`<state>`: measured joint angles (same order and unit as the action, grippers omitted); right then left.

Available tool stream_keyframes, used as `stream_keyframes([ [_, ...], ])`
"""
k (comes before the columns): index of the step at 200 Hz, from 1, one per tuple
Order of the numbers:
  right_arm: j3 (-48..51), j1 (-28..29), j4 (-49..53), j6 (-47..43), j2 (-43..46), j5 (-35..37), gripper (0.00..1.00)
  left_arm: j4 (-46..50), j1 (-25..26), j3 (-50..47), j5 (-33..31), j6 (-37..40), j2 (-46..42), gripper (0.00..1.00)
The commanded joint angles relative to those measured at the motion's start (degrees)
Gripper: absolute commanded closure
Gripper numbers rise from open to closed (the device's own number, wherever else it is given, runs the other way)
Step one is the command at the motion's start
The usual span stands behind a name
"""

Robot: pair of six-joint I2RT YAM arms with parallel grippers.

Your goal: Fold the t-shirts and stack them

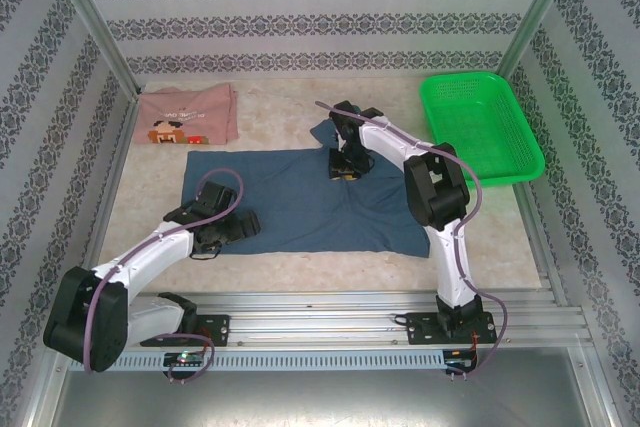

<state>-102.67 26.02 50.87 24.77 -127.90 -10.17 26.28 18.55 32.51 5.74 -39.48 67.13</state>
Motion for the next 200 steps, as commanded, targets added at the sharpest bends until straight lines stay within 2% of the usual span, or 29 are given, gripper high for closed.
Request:
stream_keyframes([
  [1, 3.25, -0.59, -4.35, 0.1, 6.42, -1.17, 0.57, 3.54, -1.31, 3.29, -0.84, 0.11, -1.71, 0.0],
  [20, 6.32, -0.99, -6.47, -0.8, 13.36, -3.08, 0.52, 3.92, -3.28, 4.86, 0.77, 0.13, -2.29, 0.0],
  [40, 12.77, -2.36, -5.88, 1.63, 21.94, -1.6, 0.47, 4.22, -5.04, 5.89, 1.31, 0.37, -3.34, 0.0],
  [72, 25.92, -10.81, -6.47, 5.68, 30.2, -2.67, 0.48, 2.62, -5.19, 8.42, 3.0, 2.97, -2.88, 0.0],
  [90, 28.2, -15.0, -6.65, 4.87, 29.08, -3.6, 0.5, 0.72, -5.22, 9.42, 3.99, 3.86, -2.1, 0.0],
  [110, 27.2, -16.86, -6.39, 3.73, 25.6, -4.47, 0.56, 0.22, -5.3, 10.61, 4.55, 4.39, -1.7, 0.0],
  [154, 25.3, -16.89, -5.96, 3.92, 20.12, -3.98, 0.66, 3.95, -5.53, 12.29, 2.35, 5.03, -4.65, 0.0],
  [200, 22.1, -16.88, -7.59, 4.37, 14.4, -0.78, 0.76, 7.49, -8.65, 11.34, 1.05, 5.33, -9.37, 0.0],
])
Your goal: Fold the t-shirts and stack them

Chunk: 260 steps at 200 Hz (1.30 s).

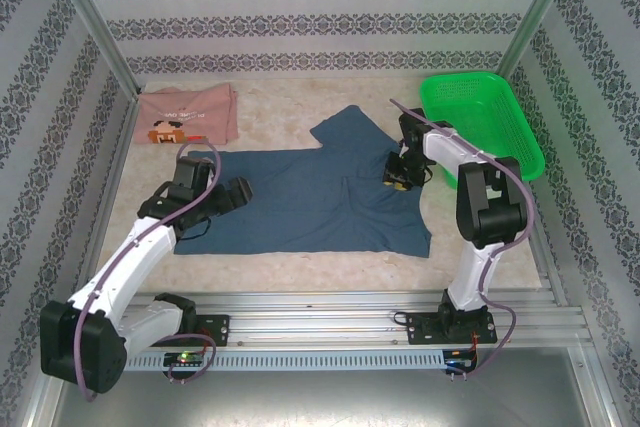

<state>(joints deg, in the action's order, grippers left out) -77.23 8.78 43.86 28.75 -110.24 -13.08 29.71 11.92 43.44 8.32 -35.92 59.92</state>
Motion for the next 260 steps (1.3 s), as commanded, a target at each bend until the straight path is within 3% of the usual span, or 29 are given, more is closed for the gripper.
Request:
stream_keyframes([
  [1, -3.44, 0.36, -0.64, 0.41, -3.38, 2.16, 0.76, 4.14, -2.1, 0.37, -1.49, 1.79, -2.21, 0.0],
  [43, -7.85, 0.83, -2.27, -1.13, -8.09, 2.97, 0.75, 7.05, -4.72, -1.11, -1.9, 2.67, -4.74, 0.0],
  [84, -11.01, 0.73, -3.1, -2.11, -9.79, 4.08, 0.71, 9.38, -11.28, -5.09, -1.27, 0.61, -5.53, 0.0],
  [100, -10.0, 1.01, -3.69, -2.09, -5.97, 6.36, 0.61, 10.78, -14.03, -5.12, -1.36, 0.98, -5.4, 0.0],
  [138, -0.88, 0.14, -6.72, -4.06, 10.77, 8.59, 0.48, 9.53, -18.49, -2.56, 1.09, 4.2, -6.7, 0.0],
  [168, 9.2, -2.52, -7.58, -7.5, 27.79, 10.98, 0.24, 8.3, -19.95, 1.26, 1.88, 7.0, -6.34, 0.0],
  [187, 16.95, -7.73, -9.89, -8.07, 37.73, 9.69, 0.11, 6.78, -21.42, 3.48, 3.76, 9.22, -5.89, 0.0],
  [209, 23.93, -16.0, -13.25, -9.21, 43.61, 4.16, 0.08, 4.26, -22.93, 4.08, 4.36, 11.31, -3.69, 0.0],
  [221, 25.59, -19.39, -13.74, -9.55, 43.9, 1.0, 0.08, 1.26, -24.05, 3.37, 7.67, 11.75, -1.84, 0.0],
  [260, 26.74, -22.13, -13.23, -11.21, 41.15, -6.47, 0.08, -4.04, -28.67, 3.35, 15.26, 11.04, 5.55, 0.0],
])
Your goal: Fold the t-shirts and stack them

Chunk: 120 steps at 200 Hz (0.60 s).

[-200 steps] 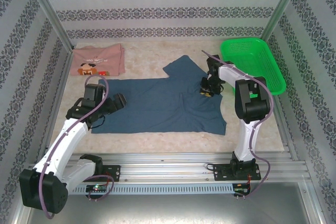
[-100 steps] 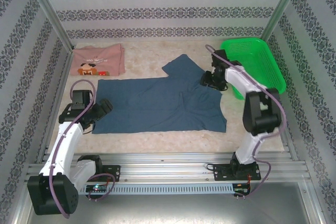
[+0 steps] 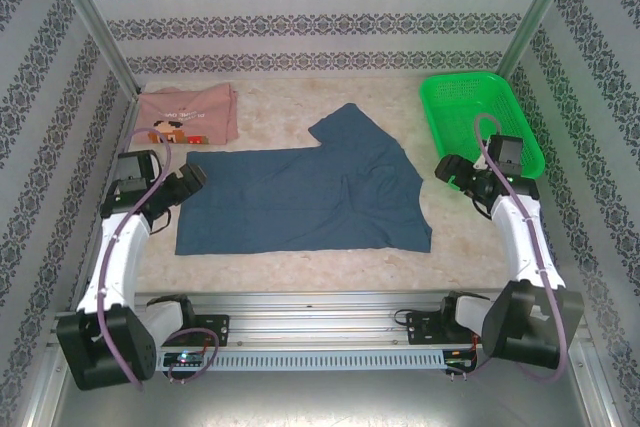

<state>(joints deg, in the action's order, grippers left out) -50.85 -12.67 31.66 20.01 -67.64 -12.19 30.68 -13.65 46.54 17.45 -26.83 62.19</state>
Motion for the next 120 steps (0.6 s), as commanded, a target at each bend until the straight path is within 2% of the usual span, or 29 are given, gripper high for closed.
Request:
stream_keyframes([
  [1, 0.34, -0.69, -0.92, -2.45, -1.53, -7.48, 0.08, -5.05, -3.25, 0.23, 6.2, 2.0, 3.41, 0.0],
  [32, -1.65, -0.61, -1.47, -3.39, -4.93, -13.65, 0.05, -5.75, -5.94, 3.03, 7.17, 3.87, 6.54, 0.0],
  [56, -7.79, 1.49, -0.6, -3.73, -10.12, -15.71, 0.02, -5.13, -7.43, 8.09, 10.12, 5.31, 11.84, 0.0],
  [87, -18.32, 4.89, 1.6, -4.17, -18.1, -16.65, 0.02, -3.06, -11.91, 15.69, 15.93, 6.29, 17.73, 0.0],
  [120, -34.67, 10.12, 7.87, -6.3, -30.35, -16.76, 0.05, 2.97, -14.63, 24.55, 23.49, 10.88, 26.51, 0.0],
])
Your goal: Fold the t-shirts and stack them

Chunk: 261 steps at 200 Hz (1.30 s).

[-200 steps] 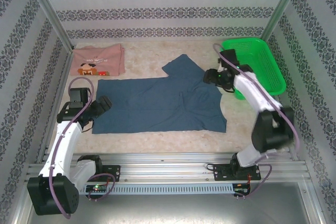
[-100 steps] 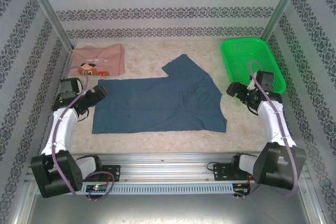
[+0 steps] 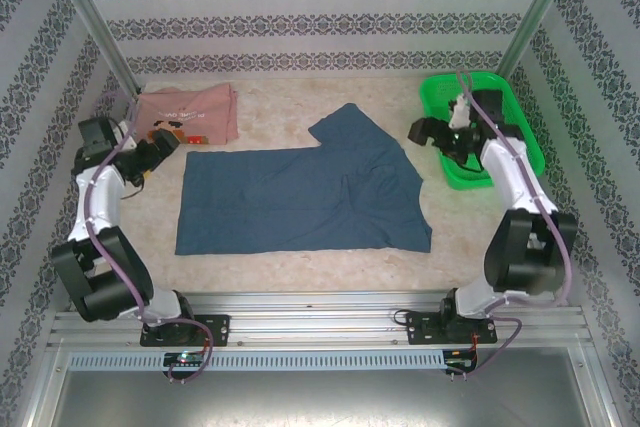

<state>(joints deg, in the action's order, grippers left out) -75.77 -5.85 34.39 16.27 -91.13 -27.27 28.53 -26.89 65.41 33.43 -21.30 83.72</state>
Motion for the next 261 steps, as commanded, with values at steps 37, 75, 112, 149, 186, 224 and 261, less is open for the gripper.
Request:
stream_keyframes([
  [37, -31.52, 8.1, 11.04, -2.0, -24.27, 0.61, 0.1, 7.55, -1.32, 9.93, 6.13, 7.39, 12.33, 0.12],
  [75, -54.81, 10.62, 16.8, 0.2, -42.94, 2.21, 0.18, 2.76, 0.16, 9.42, 5.28, 4.27, 17.53, 0.17],
  [112, -73.27, 11.95, 20.51, 3.34, -57.33, 3.18, 0.21, -0.95, 2.91, 11.83, 3.21, 1.28, 23.88, 0.17],
  [149, -75.27, 12.93, 15.5, 9.35, -62.06, 2.71, 0.23, -5.95, 4.88, 12.67, 2.13, -2.84, 29.11, 0.21],
  [186, -77.07, 13.72, 14.32, 14.79, -65.87, 1.96, 0.27, -9.55, 5.77, 12.6, 0.47, -5.77, 32.12, 0.23],
  [224, -75.3, 14.26, 14.39, 16.65, -66.1, 5.9, 0.3, -9.74, 6.77, 13.78, -3.8, -7.03, 33.69, 0.26],
  [261, -75.4, 14.02, 10.64, 18.52, -66.49, 7.05, 0.3, -11.67, 8.53, 13.87, -4.93, -7.75, 34.69, 0.26],
])
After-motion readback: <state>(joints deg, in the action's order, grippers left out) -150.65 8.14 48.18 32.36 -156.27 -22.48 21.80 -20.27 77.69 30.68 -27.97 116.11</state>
